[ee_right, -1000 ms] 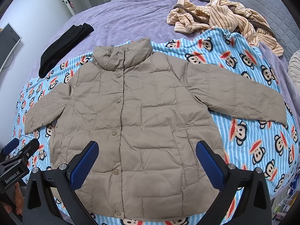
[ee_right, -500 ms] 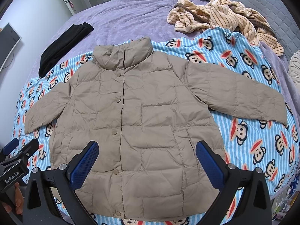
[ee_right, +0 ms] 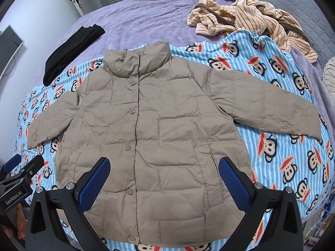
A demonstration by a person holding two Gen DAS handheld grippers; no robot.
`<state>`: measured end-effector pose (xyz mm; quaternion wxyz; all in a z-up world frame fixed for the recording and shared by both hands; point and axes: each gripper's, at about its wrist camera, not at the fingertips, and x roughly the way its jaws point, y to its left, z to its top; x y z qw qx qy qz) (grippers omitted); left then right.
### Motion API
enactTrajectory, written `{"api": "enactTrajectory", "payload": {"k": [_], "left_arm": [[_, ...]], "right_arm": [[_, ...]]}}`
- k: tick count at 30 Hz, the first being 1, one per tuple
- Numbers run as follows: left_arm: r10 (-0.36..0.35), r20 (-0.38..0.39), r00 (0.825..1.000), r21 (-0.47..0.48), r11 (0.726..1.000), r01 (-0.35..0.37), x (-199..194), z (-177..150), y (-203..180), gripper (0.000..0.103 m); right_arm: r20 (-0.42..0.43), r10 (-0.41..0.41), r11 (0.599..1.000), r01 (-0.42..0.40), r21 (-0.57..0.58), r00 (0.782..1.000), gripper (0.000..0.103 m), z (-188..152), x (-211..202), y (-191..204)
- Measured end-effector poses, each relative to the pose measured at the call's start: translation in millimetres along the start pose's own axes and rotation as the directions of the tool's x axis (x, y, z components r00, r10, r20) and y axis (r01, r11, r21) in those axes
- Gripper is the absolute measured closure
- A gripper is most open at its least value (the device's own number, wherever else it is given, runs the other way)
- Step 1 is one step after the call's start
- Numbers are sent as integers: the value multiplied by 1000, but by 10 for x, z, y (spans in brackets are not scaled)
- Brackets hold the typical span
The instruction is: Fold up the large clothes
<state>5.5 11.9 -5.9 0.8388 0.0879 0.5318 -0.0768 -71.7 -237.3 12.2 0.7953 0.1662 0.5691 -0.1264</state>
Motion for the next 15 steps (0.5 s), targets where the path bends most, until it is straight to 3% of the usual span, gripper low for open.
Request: {"api": "enactTrajectory", "payload": {"k": [15], "left_arm": [[5,-21,1000,-12,1000,-5,129,-75,73,0]], "right_arm": [[-13,2,1000,-2,-8,1000,0,-17,4,17]]}}
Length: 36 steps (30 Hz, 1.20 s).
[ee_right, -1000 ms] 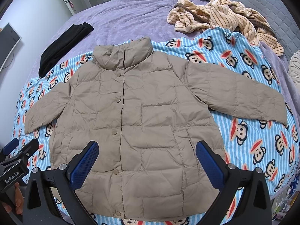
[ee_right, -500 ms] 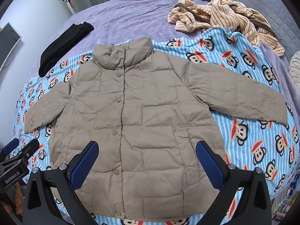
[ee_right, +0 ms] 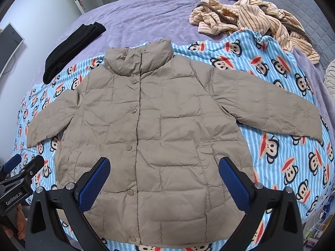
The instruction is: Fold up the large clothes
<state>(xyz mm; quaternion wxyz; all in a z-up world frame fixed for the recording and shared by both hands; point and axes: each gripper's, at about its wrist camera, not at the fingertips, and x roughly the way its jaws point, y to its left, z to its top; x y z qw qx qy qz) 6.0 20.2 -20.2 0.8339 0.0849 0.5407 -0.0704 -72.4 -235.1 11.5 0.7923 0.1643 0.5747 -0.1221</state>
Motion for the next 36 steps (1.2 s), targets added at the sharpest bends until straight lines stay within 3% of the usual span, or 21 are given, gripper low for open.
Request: {"api": "enactTrajectory", "payload": {"k": [16,22,27,30,32,34,36], "left_arm": [[-42,-76,996,-71,997,37,311,69,254,0],[-169,-94,981,-191,970,148,620,22,641,0],[-150,-77,986,-262,957,125,989,12,1096,0],[-191,-34,981,-347,923,167,1256,29,1527,0],[-216,1,976,-427,883,196,1433,27,1831,0],[-257,41,966,-508,827,241,1637,19,2145,0],[-297,74,952,-586,759,282,1866,9,2432,0]], "right_arm": [[-72,-7,1000,5,-20,997,0,60,324,206],[-72,44,999,-43,11,996,0,77,496,326],[-104,107,994,-107,6,989,0,58,805,554],[-133,149,988,-152,-17,980,0,45,1016,765],[-191,164,984,-174,-38,968,0,33,1183,928],[-247,163,981,-183,-61,955,0,18,1360,1078],[-250,172,978,-196,-73,953,0,0,1472,1198]]}}
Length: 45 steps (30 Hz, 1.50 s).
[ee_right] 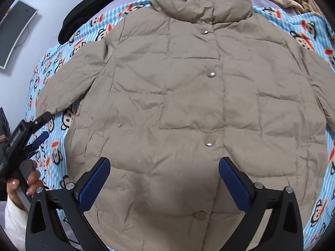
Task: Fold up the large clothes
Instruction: 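Grasp the jacket sleeve nearest the left tool and lift it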
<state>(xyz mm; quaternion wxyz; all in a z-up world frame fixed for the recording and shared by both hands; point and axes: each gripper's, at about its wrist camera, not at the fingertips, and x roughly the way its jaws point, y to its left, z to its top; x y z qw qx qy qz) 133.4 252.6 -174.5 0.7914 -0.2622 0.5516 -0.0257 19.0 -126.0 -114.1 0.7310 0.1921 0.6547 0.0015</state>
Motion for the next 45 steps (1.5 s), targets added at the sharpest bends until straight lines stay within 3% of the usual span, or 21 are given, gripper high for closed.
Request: {"api": "enactTrajectory", "payload": {"k": [2,5,12,13,15,17,19,21,22,23,25,28,34,39,42,45], "left_arm": [[-59,-13,998,-91,994,58,173,187,266,0],[-94,-1,996,-150,984,93,336,429,496,0],[-17,107,994,-116,993,29,450,1008,532,1],[3,119,993,-113,994,11,447,1055,549,12],[58,137,989,-87,995,-47,451,1136,530,65],[6,140,990,-79,997,5,409,1169,561,92],[-1,168,986,-70,997,13,292,1185,527,92],[16,229,973,6,1000,-18,64,1173,369,92],[13,249,968,35,999,-23,-35,1143,302,92],[3,275,961,78,997,-26,-149,1134,186,92],[-17,311,950,147,989,-30,-323,1082,1,92],[-82,338,938,262,965,-10,-544,992,-358,93],[-223,255,941,464,882,84,-522,633,-1367,93],[-285,150,947,609,781,139,-267,120,-2317,93],[-261,108,959,705,700,111,-47,-356,-2789,92],[-192,88,978,766,640,56,271,-745,-3095,92]], "right_arm": [[-1,18,1000,-18,-15,1000,0,27,118,88],[5,37,999,-37,-19,999,0,83,272,187],[91,100,995,-98,-27,991,0,301,373,429],[105,111,994,-108,-31,988,0,350,373,482],[131,136,990,-131,-43,982,0,454,383,602],[152,157,987,-150,-56,976,0,572,405,725],[170,176,984,-168,-63,970,0,690,447,842],[190,224,974,-216,-62,956,16,808,500,937],[184,253,968,-246,-56,950,55,873,562,984],[165,282,959,-279,-43,945,85,936,654,1020],[144,335,941,-337,-8,931,87,1022,823,1062],[130,357,933,-361,3,925,87,1097,1057,1143],[58,405,902,-409,140,912,91,1062,1527,1041],[46,478,868,-479,132,877,91,997,1323,838],[102,426,894,-436,101,899,91,846,960,467],[178,296,944,-315,92,938,91,677,589,3]]}}
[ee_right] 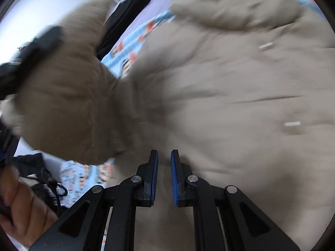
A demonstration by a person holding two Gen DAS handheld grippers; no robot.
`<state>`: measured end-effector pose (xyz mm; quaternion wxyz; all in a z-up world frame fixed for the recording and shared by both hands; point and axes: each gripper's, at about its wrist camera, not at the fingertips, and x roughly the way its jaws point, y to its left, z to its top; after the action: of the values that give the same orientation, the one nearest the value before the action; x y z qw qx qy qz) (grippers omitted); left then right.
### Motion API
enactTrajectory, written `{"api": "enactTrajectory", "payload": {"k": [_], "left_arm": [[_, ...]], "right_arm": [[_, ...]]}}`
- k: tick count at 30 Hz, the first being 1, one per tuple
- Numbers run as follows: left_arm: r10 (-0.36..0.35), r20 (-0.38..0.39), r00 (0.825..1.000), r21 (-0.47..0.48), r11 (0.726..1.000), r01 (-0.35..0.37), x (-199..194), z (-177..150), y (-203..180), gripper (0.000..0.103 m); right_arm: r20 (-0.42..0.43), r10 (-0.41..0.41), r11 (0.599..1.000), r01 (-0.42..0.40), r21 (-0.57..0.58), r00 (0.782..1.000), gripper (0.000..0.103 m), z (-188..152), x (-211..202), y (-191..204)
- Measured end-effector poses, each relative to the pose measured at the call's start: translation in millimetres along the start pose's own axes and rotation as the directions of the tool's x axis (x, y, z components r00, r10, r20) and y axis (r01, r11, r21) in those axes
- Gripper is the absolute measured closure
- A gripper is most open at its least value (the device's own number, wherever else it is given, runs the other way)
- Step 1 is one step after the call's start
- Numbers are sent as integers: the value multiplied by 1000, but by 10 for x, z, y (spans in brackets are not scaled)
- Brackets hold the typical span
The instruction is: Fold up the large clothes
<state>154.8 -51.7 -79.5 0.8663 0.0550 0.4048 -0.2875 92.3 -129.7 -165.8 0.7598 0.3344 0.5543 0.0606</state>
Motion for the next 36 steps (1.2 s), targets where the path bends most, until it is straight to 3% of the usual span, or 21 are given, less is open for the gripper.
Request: {"api": "enactTrajectory", "payload": {"k": [4,8,10,11,12,13,18,21,22,23,25,26,29,34,35,36], "left_arm": [[98,-115,988,73,993,-90,428,-311,-319,92],[136,-209,969,115,987,-113,639,-667,-416,91],[129,-223,966,144,985,-98,639,-756,-483,59],[112,-221,969,148,986,-80,597,-785,-511,15],[113,-200,973,150,985,-84,541,-777,-534,0],[119,-160,980,158,983,-93,449,-770,-566,0],[118,-109,987,152,983,-101,-51,-683,-445,0],[191,-39,981,63,980,-188,-411,-626,-33,0],[224,-38,974,8,975,-224,-492,-608,188,0],[251,-51,967,-48,966,-253,-525,-600,411,0],[283,-104,953,-165,941,-297,-495,-625,886,0],[283,-136,949,-220,926,-308,-446,-660,1104,1],[181,-206,962,-376,893,-249,-217,-726,1688,1],[-33,-228,973,-543,834,-99,258,-755,2170,2],[-51,-231,972,-552,829,-88,342,-734,2184,17],[-60,-238,969,-550,831,-83,416,-716,2164,43]], "right_arm": [[87,-181,984,179,27,980,89,-97,-564,-529],[83,-219,972,210,102,972,89,-217,-774,-951],[81,-209,972,198,124,975,89,-257,-805,-1059],[81,-198,974,186,132,977,88,-272,-796,-1082],[81,-189,974,177,138,979,88,-282,-781,-1094],[83,-184,975,171,143,979,88,-282,-749,-1138],[80,-174,976,162,145,981,87,-327,-884,-1274],[90,-189,980,183,75,978,86,-355,-1029,-1159],[99,-189,982,185,41,977,75,-363,-1061,-1075],[113,-190,981,192,-7,975,44,-338,-1069,-935],[154,-183,974,201,-109,971,11,-299,-1070,-635],[176,-173,963,203,-176,969,11,-298,-1070,-453],[218,-199,881,272,-387,955,11,-268,-847,162],[300,-291,682,417,-601,909,11,-306,-307,787],[314,-307,658,439,-612,898,11,-295,-228,819],[326,-331,635,464,-617,886,11,-245,-116,843]]}}
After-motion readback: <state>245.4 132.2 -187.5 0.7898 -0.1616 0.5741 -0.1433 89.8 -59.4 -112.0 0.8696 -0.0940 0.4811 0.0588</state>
